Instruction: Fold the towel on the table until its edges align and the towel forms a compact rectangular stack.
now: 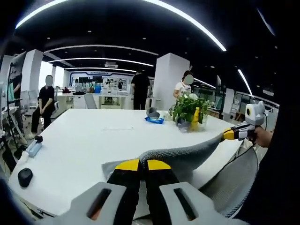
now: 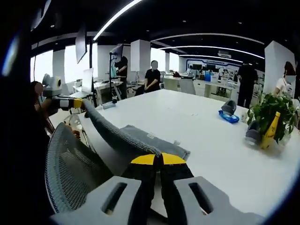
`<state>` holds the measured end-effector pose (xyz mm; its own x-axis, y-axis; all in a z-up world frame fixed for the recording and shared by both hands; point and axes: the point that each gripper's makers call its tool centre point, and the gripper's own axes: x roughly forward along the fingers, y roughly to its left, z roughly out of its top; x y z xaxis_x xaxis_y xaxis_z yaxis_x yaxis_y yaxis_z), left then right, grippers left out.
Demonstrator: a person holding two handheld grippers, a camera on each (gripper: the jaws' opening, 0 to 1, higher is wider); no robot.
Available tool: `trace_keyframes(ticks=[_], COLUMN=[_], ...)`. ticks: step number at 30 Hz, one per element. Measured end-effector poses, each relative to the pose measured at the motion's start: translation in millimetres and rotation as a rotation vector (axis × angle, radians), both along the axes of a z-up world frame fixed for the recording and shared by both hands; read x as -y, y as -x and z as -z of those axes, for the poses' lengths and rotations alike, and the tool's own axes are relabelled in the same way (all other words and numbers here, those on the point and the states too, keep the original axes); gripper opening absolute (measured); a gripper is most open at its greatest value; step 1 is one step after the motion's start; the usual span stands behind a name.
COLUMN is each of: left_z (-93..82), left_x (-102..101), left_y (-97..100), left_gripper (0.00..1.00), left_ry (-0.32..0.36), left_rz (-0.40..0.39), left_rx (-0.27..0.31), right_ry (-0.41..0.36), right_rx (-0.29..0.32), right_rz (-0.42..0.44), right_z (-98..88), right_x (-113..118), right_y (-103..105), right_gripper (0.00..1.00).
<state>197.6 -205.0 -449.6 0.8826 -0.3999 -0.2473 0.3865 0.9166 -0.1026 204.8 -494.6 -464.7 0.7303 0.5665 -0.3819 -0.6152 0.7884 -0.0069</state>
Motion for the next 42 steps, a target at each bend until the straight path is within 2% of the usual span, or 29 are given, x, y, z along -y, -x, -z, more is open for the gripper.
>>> trace_keyframes(ticks=[5, 12, 15, 20, 26, 33, 42], left_z=[0.0, -4.7, -2.7, -7.4, -5.0, -4.1, 12.5], left_x=[3, 1, 4, 3, -1, 0, -7], left_y=[4.0, 9.7, 9.7, 7.3, -0.1, -2.5, -21.9], left_gripper=[0.03, 0.03, 0.03, 0.03, 0.03, 0.03, 0.03], left_ry=[0.015, 0.019, -0.050, -0.020, -0.068, -0.065, -0.113], left_rz=[0.007, 0.007, 0.047, 0.034, 0.058, 0.046, 0.051], left_rx=[-0.006, -0.001, 0.013, 0.023, 0.018, 0.013, -0.058], right_ry=[-0.011, -0.019, -0.015, -0.013, -0.005, -0.003, 0.028], right_rx=[-0.017, -0.007, -0.020, -0.016, -0.013, -0.008, -0.042], right_rz=[0.031, 0.015, 0.013, 0.015, 0.010, 0.015, -0.008], right_z=[8.5, 0.0, 2.0, 1.1, 1.3, 4.8, 15.6], right_x=[2, 3, 4, 2, 0, -2, -8], right_y=[3, 14, 15, 13, 2, -14, -36], right_gripper=[0.00, 0.00, 0.00, 0.00, 0.00, 0.00, 0.00])
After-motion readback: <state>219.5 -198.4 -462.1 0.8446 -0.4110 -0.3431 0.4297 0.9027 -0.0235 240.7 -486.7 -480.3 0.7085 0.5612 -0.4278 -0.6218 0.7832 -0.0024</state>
